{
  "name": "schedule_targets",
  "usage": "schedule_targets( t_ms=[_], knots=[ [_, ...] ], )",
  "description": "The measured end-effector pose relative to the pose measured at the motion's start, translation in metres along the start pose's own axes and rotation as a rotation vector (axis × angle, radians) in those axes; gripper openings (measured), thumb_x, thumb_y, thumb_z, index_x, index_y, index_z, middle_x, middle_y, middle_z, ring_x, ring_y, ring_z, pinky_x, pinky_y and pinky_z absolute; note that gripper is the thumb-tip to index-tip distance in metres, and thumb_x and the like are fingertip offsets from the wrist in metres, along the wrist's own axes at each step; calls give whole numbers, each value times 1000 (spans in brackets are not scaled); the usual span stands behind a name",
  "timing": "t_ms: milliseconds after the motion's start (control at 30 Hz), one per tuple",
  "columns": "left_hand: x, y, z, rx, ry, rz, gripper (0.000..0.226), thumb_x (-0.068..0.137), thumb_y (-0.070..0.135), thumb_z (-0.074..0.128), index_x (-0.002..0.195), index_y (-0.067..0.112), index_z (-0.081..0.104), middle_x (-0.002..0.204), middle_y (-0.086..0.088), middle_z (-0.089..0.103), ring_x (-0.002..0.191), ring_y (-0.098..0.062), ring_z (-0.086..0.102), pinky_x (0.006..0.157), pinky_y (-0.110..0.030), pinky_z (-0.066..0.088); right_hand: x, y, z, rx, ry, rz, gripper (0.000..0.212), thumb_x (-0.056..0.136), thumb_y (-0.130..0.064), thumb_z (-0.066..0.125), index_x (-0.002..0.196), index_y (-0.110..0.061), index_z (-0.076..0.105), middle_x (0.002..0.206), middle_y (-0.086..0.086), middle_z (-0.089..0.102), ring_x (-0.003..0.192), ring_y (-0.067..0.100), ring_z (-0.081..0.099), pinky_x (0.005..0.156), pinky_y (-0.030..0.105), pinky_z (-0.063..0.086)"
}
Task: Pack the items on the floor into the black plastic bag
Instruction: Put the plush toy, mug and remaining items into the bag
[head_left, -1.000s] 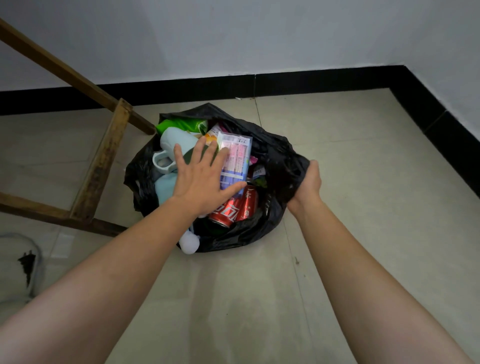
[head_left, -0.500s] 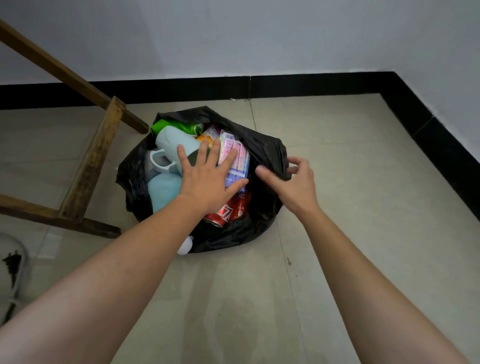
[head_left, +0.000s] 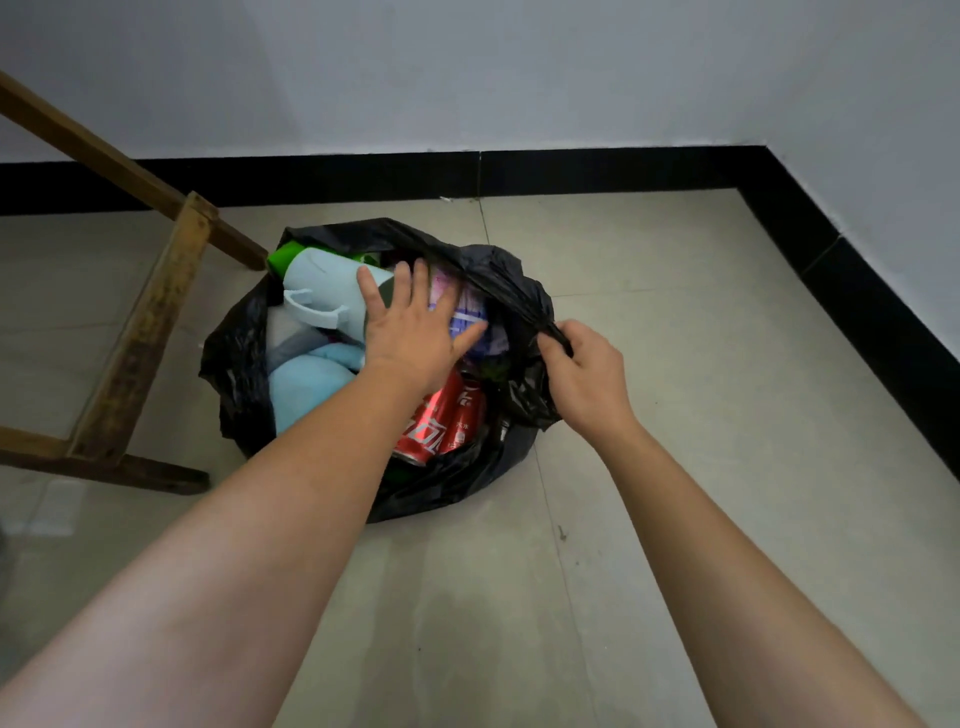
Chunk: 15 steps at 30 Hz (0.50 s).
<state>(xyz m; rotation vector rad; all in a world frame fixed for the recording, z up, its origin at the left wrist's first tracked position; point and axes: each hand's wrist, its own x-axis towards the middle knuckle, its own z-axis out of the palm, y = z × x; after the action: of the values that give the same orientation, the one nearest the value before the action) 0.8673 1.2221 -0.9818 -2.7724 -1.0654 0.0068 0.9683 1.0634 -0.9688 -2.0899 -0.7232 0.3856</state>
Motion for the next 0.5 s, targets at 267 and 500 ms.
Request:
schedule_targets(
  t_ms=[267, 500],
  knots=[
    [-7, -6, -12, -98, 105, 12, 67, 98, 60, 14, 153, 24, 22, 162, -14, 15, 149, -31, 12, 115, -61, 3, -9, 0, -7, -197, 153, -134, 27, 94, -27, 54, 74, -14, 66, 68, 6, 64, 70, 25, 57, 67, 34, 44],
    [-48, -41, -40, -184, 349, 65, 64, 100, 55, 18, 154, 23, 16, 163, -14, 8, 150, -30, 8, 118, -58, 7, -34, -5, 3, -165, 291, -140, 50, 98, -51, 41, 139, -23, 47, 137, -2, 52, 128, 15, 44, 107, 34, 29]
  ],
)
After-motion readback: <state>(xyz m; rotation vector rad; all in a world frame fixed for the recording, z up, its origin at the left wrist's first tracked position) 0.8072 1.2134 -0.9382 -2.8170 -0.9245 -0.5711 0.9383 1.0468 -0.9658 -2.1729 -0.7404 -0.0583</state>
